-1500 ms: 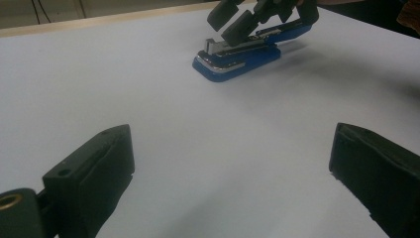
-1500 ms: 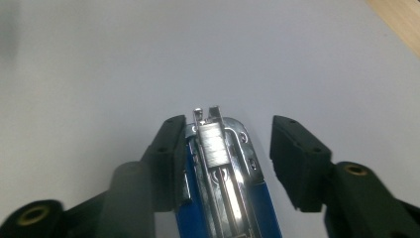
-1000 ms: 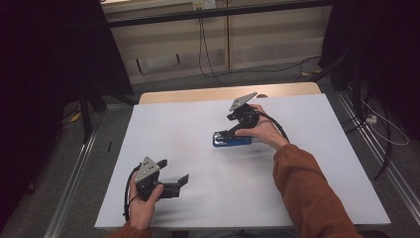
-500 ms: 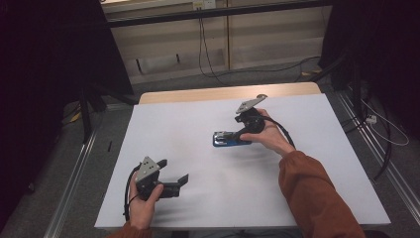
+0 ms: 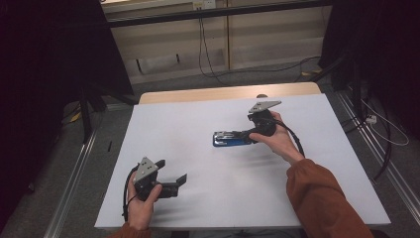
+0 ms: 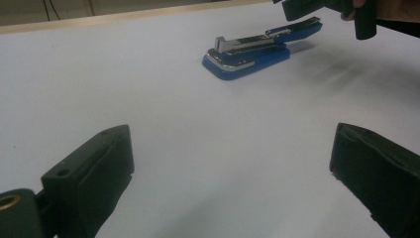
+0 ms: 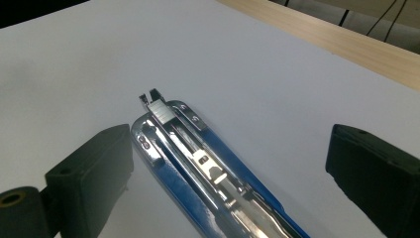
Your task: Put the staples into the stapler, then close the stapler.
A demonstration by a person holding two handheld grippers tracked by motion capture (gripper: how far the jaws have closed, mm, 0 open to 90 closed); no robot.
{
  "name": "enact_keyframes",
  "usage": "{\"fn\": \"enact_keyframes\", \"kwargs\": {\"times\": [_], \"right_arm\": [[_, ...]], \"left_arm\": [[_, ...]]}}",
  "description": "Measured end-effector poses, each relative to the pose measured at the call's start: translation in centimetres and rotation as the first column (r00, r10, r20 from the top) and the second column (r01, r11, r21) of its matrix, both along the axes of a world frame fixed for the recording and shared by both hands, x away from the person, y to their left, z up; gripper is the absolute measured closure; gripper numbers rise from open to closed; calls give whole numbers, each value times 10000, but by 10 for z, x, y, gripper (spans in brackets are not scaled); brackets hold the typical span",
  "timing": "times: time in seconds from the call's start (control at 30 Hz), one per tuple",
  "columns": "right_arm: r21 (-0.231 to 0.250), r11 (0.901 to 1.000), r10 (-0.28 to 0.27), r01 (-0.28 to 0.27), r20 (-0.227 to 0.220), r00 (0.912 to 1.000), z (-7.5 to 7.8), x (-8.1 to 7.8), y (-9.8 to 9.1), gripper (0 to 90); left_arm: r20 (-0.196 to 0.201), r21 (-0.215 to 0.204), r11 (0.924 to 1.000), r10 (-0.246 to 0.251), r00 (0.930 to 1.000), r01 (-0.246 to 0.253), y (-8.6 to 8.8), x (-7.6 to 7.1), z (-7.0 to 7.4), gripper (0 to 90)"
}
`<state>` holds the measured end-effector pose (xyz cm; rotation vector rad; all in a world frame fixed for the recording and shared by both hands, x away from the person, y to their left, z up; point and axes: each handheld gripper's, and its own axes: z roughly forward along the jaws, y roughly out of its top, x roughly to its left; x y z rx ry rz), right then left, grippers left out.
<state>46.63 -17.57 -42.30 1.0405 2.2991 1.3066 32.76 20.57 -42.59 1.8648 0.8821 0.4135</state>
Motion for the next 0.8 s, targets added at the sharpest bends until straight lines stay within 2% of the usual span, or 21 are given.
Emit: {"fn": "enact_keyframes", "kwargs": {"times": [0.17,0.33,0.4,0.67,0.8], "right_arm": [[318,9962,-812,807,138,9966,-3,-9,-12,39],[473,9937,-1020,1012,145,9947,-6,-19,-22,39],[446,9928,-1121,1113,160,9936,-7,-23,-26,39],[229,9901,-1399,1387,618,9882,-5,-35,-36,42],[431,9850,-1700,1670,778,9824,-5,-40,-45,37]], "left_arm": [[13,-65,9999,87,10000,-87,-1,1,0,35],[35,104,9999,80,10000,-81,-2,1,1,35],[63,47,9999,157,9999,-158,-2,0,2,35],[133,-15,9997,260,9996,-260,-1,0,2,38],[91,4,9997,227,9997,-228,-1,1,1,36]]}}
